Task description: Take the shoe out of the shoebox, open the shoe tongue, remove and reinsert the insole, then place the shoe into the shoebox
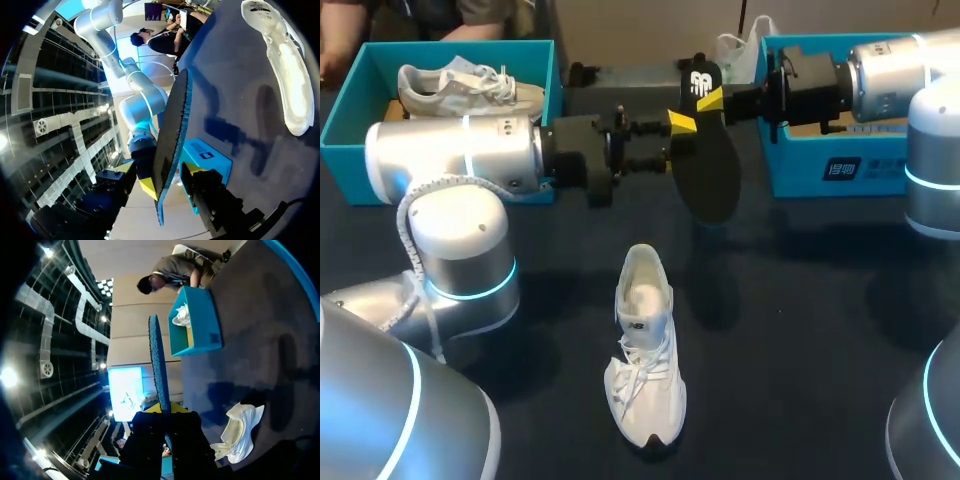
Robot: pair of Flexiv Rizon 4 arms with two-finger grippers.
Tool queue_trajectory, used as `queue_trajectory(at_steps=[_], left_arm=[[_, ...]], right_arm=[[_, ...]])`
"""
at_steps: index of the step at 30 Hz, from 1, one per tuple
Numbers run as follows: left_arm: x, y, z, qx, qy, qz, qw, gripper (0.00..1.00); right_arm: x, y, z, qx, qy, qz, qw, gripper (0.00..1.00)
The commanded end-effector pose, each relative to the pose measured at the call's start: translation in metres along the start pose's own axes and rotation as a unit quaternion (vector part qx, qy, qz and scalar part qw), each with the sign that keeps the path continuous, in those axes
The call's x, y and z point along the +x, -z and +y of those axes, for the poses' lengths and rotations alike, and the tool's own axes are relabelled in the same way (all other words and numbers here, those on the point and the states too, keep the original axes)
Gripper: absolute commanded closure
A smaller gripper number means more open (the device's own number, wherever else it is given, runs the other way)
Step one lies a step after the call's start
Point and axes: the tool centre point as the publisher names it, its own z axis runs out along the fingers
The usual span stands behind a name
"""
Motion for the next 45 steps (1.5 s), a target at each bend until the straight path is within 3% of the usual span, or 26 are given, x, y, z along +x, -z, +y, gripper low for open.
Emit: queue_trajectory(at_steps=[1,5,9,12,20,28,33,42,43,44,45], left_arm=[[-0.003,-0.007,0.000,-0.001,-0.001,-0.003,1.000,0.56],[-0.003,-0.008,-0.001,0.000,-0.003,-0.002,1.000,0.60],[-0.007,-0.007,-0.002,0.000,-0.005,-0.005,1.000,0.73],[-0.009,-0.007,-0.003,0.002,-0.011,-0.007,1.000,0.71],[-0.010,-0.011,-0.001,0.000,-0.016,-0.005,1.000,0.81],[-0.008,-0.014,-0.001,-0.002,-0.015,-0.001,1.000,0.83],[-0.007,-0.015,-0.001,-0.003,-0.016,0.001,1.000,1.00],[-0.006,-0.012,-0.005,-0.002,-0.017,0.000,1.000,1.00],[-0.006,-0.010,-0.006,-0.002,-0.016,0.000,1.000,1.00],[-0.006,-0.008,-0.007,-0.002,-0.016,0.000,1.000,1.00],[-0.006,-0.004,-0.007,-0.003,-0.014,0.000,1.000,1.00]], right_arm=[[0.001,0.000,0.000,0.000,-0.001,-0.002,1.000,1.00],[0.001,0.000,0.000,0.000,-0.001,-0.002,1.000,1.00],[0.001,0.000,0.000,0.000,-0.001,-0.002,1.000,1.00],[0.001,0.000,0.000,0.000,-0.001,-0.002,1.000,1.00],[0.001,0.000,0.000,0.000,-0.001,-0.002,1.000,1.00],[0.001,0.000,0.000,0.000,-0.001,-0.002,1.000,1.00],[0.001,0.000,0.000,0.000,-0.001,-0.002,1.000,1.00],[0.001,0.000,0.000,0.000,-0.001,-0.002,1.000,1.00],[0.001,0.001,-0.001,-0.001,0.000,-0.003,1.000,0.65],[0.001,0.002,-0.001,-0.004,0.000,-0.002,1.000,0.00],[0.001,0.004,-0.001,-0.007,0.001,-0.005,1.000,0.00]])
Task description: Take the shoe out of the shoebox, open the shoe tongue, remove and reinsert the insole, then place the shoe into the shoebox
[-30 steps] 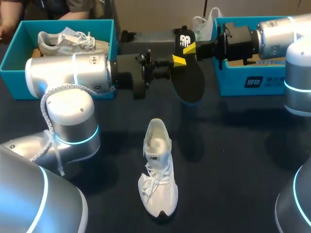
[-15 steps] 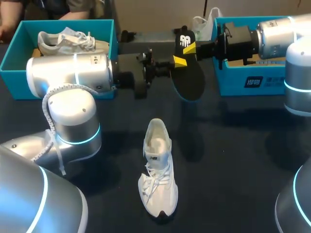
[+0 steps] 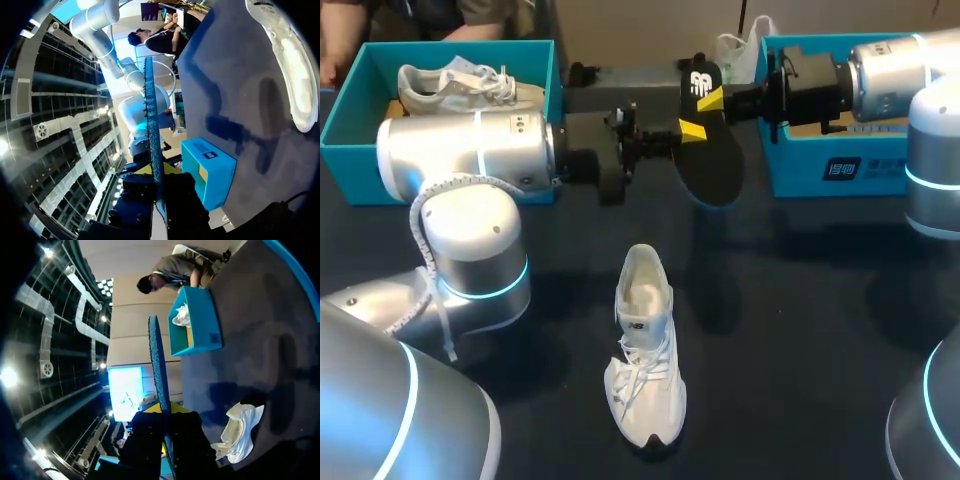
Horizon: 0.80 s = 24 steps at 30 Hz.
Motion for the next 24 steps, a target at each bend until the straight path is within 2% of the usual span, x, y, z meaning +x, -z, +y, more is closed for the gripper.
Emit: queue_trajectory(at_steps=[1,10,15,18,20,21,24], left_arm=[[0.000,0.012,-0.005,-0.003,0.003,0.001,1.000,1.00],[0.004,0.053,-0.011,-0.013,0.057,0.029,0.998,1.00],[0.006,0.069,-0.018,-0.028,0.180,0.078,0.980,1.00],[0.008,0.079,-0.023,-0.011,0.297,0.062,0.953,1.00],[0.008,0.088,-0.026,0.018,0.378,0.041,0.925,1.00],[0.003,0.091,-0.032,0.033,0.353,0.031,0.935,1.00],[0.003,0.091,-0.032,0.033,0.353,0.031,0.935,1.00]], right_arm=[[0.001,0.005,-0.002,-0.008,0.001,-0.005,1.000,0.00],[0.003,0.020,-0.004,-0.011,0.017,-0.009,1.000,0.00],[0.002,0.028,-0.007,-0.013,0.025,-0.009,1.000,0.00],[0.001,0.032,-0.008,-0.020,0.026,-0.005,0.999,0.00],[0.001,0.032,-0.008,-0.020,0.026,-0.005,0.999,0.00],[0.001,0.032,-0.008,-0.020,0.026,-0.005,0.999,0.00],[0.001,0.032,-0.008,-0.020,0.026,-0.005,0.999,0.00]])
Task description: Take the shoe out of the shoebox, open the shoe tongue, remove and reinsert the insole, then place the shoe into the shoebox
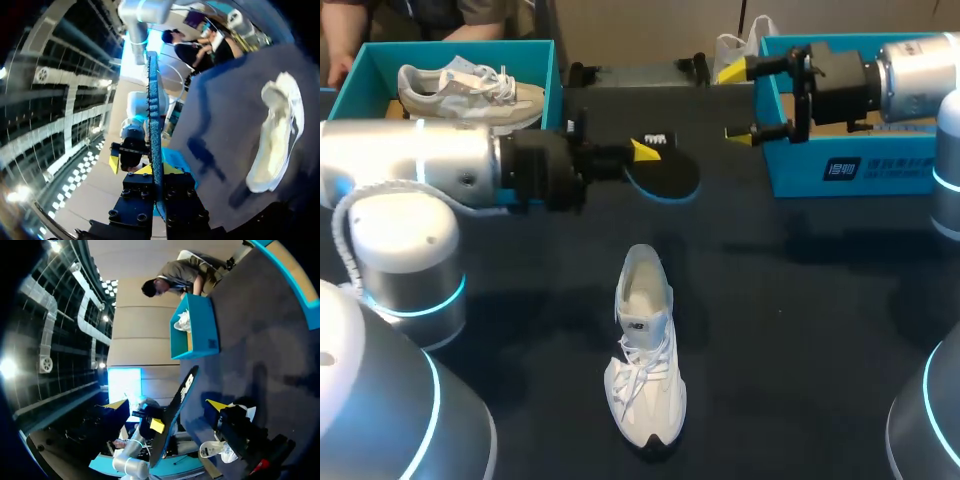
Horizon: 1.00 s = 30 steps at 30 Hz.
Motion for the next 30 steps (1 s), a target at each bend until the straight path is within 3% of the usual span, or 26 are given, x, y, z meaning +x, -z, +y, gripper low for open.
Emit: queue_trajectory(at_steps=[1,9,11,17,21,22,23,30], left_arm=[[-0.002,0.024,-0.004,0.048,0.113,-0.004,0.992,1.00],[-0.002,0.024,-0.004,0.048,0.113,-0.004,0.992,1.00],[-0.004,0.023,-0.004,0.048,0.182,0.008,0.982,1.00],[-0.020,0.033,-0.005,-0.013,0.355,0.045,0.934,1.00],[-0.027,0.044,0.000,-0.037,0.486,0.072,0.870,1.00],[-0.027,0.047,0.002,-0.037,0.495,0.069,0.865,1.00],[-0.025,0.051,-0.001,-0.030,0.465,0.039,0.884,1.00],[-0.025,0.051,-0.001,-0.030,0.465,0.039,0.884,1.00]], right_arm=[[0.000,0.000,-0.003,-0.003,0.000,-0.002,1.000,0.00],[0.000,0.000,-0.003,-0.003,0.000,-0.002,1.000,0.00],[0.000,0.000,-0.003,-0.003,0.000,-0.002,1.000,0.00],[0.000,0.000,-0.003,-0.003,0.000,-0.002,1.000,0.00],[0.000,0.000,-0.003,-0.003,0.000,-0.002,1.000,0.00],[0.000,0.000,-0.003,-0.003,0.000,-0.002,1.000,0.00],[0.000,0.000,-0.003,-0.003,0.000,-0.002,1.000,0.00],[0.000,0.000,-0.003,-0.003,0.000,-0.002,1.000,0.00]])
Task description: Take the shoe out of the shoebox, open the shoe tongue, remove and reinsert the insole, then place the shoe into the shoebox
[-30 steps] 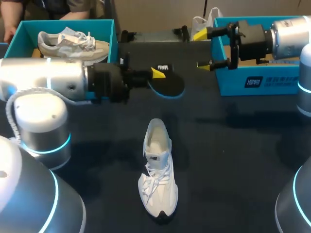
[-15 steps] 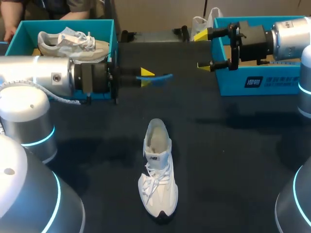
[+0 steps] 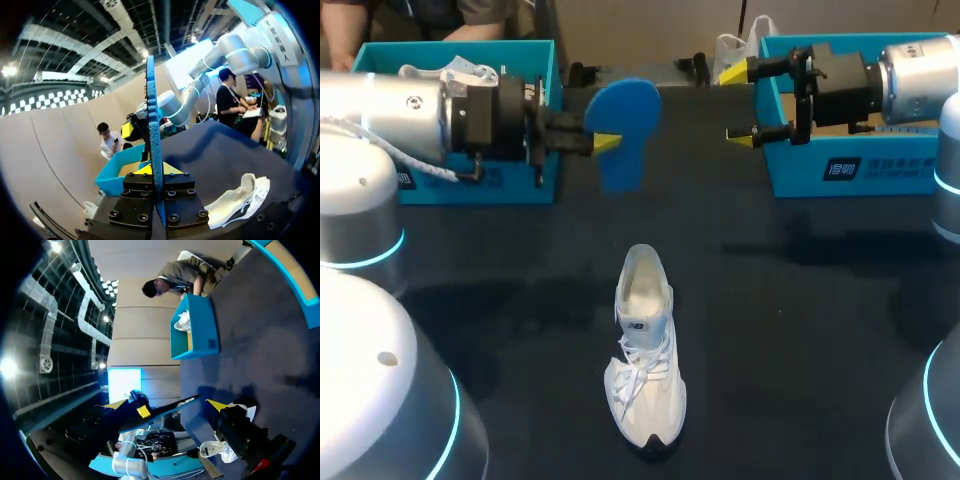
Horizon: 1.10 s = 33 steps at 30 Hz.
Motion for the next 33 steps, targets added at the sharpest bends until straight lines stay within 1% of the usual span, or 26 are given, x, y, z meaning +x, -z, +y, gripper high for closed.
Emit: queue_trajectory(at_steps=[1,6,8,10,14,18,21,23,24,26,27,28,31,33], left_arm=[[0.002,0.002,-0.004,-0.023,0.071,-0.003,0.997,1.00],[0.002,0.002,-0.004,-0.023,0.071,-0.003,0.997,1.00],[0.001,-0.003,0.005,-0.038,0.146,-0.010,0.989,1.00],[0.003,-0.003,0.012,-0.046,0.203,-0.005,0.978,1.00],[0.007,-0.003,0.020,-0.065,0.248,-0.011,0.966,1.00],[0.009,-0.003,0.021,-0.074,0.285,-0.011,0.956,1.00],[0.009,0.000,0.019,-0.070,0.323,-0.008,0.944,1.00],[0.009,0.003,0.019,-0.059,0.347,0.006,0.936,1.00],[0.008,0.006,0.021,-0.049,0.376,0.014,0.925,1.00],[0.005,0.006,0.026,-0.042,0.417,0.021,0.908,1.00],[0.005,0.005,0.028,-0.040,0.426,0.020,0.904,1.00],[0.005,0.005,0.029,-0.040,0.434,0.022,0.900,1.00],[0.004,0.000,0.036,-0.041,0.486,0.039,0.872,1.00],[0.002,-0.003,0.039,-0.038,0.512,0.047,0.857,1.00]], right_arm=[[0.001,0.000,-0.001,-0.001,0.000,-0.002,1.000,0.00],[0.001,0.000,-0.001,-0.001,0.000,-0.002,1.000,0.00],[0.001,0.000,-0.001,-0.001,0.000,-0.002,1.000,0.00],[0.001,0.000,-0.001,-0.001,0.000,-0.002,1.000,0.00],[0.001,0.000,-0.001,-0.001,0.000,-0.002,1.000,0.00],[0.001,0.000,-0.001,-0.001,0.000,-0.002,1.000,0.00],[0.001,0.000,-0.001,-0.001,0.000,-0.002,1.000,0.00],[0.001,0.000,-0.001,-0.001,0.000,-0.002,1.000,0.00],[0.001,0.000,-0.001,-0.001,0.000,-0.002,1.000,0.00],[0.001,0.000,-0.001,-0.001,0.000,-0.002,1.000,0.00],[0.001,0.000,-0.001,-0.001,0.000,-0.002,1.000,0.00],[0.001,0.000,-0.001,-0.001,0.000,-0.002,1.000,0.00],[0.001,0.000,-0.001,-0.001,0.000,-0.002,1.000,0.00],[0.001,0.000,-0.001,-0.001,0.000,-0.002,1.000,0.00]])
